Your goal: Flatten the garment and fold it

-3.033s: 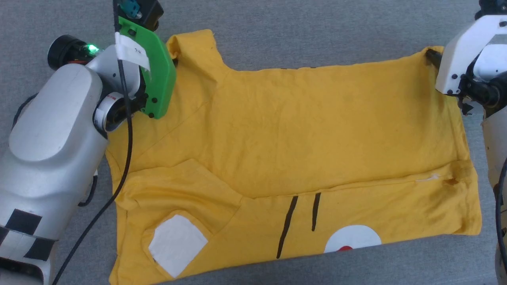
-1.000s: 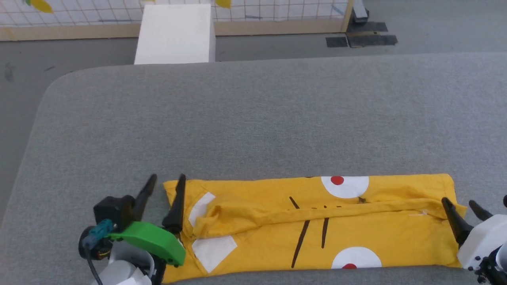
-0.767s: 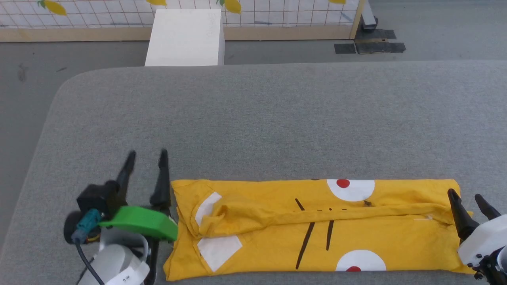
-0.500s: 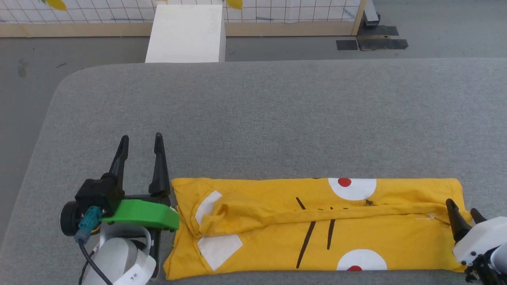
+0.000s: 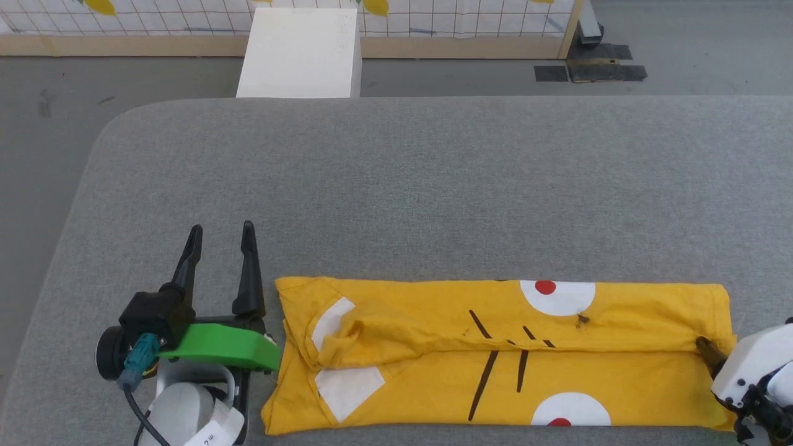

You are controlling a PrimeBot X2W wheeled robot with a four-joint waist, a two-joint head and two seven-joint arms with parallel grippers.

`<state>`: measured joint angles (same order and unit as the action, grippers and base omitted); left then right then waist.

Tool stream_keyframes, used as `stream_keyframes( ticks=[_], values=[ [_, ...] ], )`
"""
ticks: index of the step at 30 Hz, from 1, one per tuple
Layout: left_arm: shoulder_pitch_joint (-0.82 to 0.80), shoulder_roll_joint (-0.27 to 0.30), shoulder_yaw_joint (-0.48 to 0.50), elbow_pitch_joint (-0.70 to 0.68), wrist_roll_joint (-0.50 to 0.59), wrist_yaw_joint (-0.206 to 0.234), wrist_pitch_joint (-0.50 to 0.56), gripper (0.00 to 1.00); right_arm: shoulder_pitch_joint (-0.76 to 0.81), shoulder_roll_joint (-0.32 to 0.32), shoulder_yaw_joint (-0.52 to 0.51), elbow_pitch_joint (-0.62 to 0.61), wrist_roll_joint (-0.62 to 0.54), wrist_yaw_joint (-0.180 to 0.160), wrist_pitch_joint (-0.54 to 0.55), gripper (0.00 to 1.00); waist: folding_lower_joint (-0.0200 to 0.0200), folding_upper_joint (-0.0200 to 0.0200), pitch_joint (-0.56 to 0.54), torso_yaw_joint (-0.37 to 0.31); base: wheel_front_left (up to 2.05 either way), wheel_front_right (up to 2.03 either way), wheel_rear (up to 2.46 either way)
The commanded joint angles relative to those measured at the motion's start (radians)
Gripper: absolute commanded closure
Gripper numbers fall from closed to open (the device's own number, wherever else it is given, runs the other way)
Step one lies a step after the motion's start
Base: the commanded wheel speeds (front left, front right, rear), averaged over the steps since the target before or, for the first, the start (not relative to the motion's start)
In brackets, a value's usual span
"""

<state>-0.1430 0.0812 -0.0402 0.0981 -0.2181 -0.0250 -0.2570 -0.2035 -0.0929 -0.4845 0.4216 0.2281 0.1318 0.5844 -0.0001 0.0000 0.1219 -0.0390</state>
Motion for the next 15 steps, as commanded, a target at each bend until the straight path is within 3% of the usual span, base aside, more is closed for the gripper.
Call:
stream_keyframes(
  ticks=[1,2,4,10,15],
  values=[
    [0.015,-0.008,0.010,0.006,0.009,-0.010,-0.005,0.00,-0.002,0.018,0.013,0.018,0.007,-0.001,0.035,0.34,0.0001,0.0000,0.002,0.001,0.00,0.00,0.00],
    [0.015,-0.011,0.014,0.009,0.012,-0.014,-0.005,0.00,-0.001,0.020,0.019,0.019,0.014,-0.001,0.055,0.62,0.0001,0.0000,0.002,0.002,0.00,0.00,0.00],
    [0.015,-0.015,0.021,0.018,0.017,-0.022,-0.005,0.00,0.003,0.022,0.031,0.012,0.029,-0.001,0.081,1.00,0.0001,0.0000,0.001,0.003,0.00,0.00,0.00],
    [0.018,-0.024,0.029,0.037,0.029,-0.041,-0.005,0.00,0.027,-0.007,-0.005,-0.035,0.007,-0.001,0.010,1.00,0.0001,0.0000,-0.008,0.003,0.00,0.00,0.00],
    [0.023,-0.028,0.033,0.047,0.034,-0.050,-0.005,0.00,0.045,-0.050,-0.129,-0.049,-0.105,-0.001,-0.095,1.00,0.0001,0.0000,-0.014,-0.001,0.00,0.00,0.00]
  ],
)
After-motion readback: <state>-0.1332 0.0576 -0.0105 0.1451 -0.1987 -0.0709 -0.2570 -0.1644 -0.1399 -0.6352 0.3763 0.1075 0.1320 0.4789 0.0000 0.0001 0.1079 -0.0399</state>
